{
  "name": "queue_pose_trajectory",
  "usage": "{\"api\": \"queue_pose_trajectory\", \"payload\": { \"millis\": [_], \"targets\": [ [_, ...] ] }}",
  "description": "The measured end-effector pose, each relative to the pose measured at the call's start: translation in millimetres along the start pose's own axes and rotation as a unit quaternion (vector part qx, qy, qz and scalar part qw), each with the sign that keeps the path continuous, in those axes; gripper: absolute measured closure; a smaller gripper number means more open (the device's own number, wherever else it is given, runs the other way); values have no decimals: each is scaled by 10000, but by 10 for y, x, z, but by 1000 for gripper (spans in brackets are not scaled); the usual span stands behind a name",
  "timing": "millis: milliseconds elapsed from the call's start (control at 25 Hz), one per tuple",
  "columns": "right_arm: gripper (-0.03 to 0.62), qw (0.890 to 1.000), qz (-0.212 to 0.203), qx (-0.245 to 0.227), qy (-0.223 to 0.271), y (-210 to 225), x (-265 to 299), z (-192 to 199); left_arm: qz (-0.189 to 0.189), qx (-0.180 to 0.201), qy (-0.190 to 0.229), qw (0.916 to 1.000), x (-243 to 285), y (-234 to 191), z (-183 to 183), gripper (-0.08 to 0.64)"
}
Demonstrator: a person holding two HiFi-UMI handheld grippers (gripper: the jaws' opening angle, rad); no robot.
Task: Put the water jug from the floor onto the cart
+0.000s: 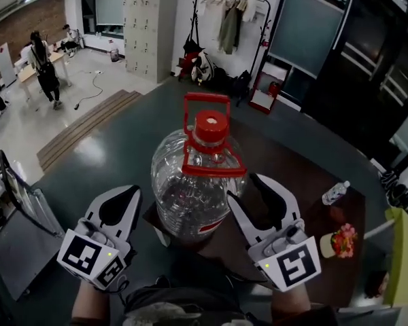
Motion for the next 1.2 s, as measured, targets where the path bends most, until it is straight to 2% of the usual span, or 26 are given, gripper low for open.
{"api": "queue_pose_trajectory", "payload": {
  "millis": [120,240,440,640,760,800,880,1040,1120,1200],
  "targets": [
    [403,9970,-194,-595,-462,10,71,-179,311,65,20,9995,170,-14,-186,552],
    [397,9872,-551,-1082,-1038,29,163,-182,548,77,93,9984,329,6,-236,552],
    [397,9521,-1275,-1938,-1993,64,347,-194,825,88,152,9964,498,66,-305,552],
    [397,9241,-1553,-2596,-2334,37,521,-207,928,6,117,9956,537,82,-263,552],
    [401,9128,-1498,-2929,-2419,-46,593,-177,888,-7,102,9960,505,55,-213,552],
    [420,9100,-1390,-3068,-2418,-66,608,-170,869,-19,102,9962,487,45,-201,552],
    [499,9040,-1142,-3360,-2385,-84,627,-173,826,-37,93,9965,459,34,-199,552],
    [523,8913,-907,-3728,-2417,-105,658,-177,742,-50,58,9972,420,31,-215,552],
    [525,8894,-793,-3812,-2396,-106,684,-186,689,-53,70,9976,388,23,-207,552],
    [526,8922,-701,-3800,-2339,-102,718,-200,620,-55,84,9980,348,-2,-191,552]
  ]
}}
Point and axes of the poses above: the fingertips, and each gripper's own axes: x forward along the fingers, y to its right, z out of its underside, the point moved 6 cm from there along -x, backward along the fingers, and after that the axes turned 9 degrees about -z, right-handed, at the moved point
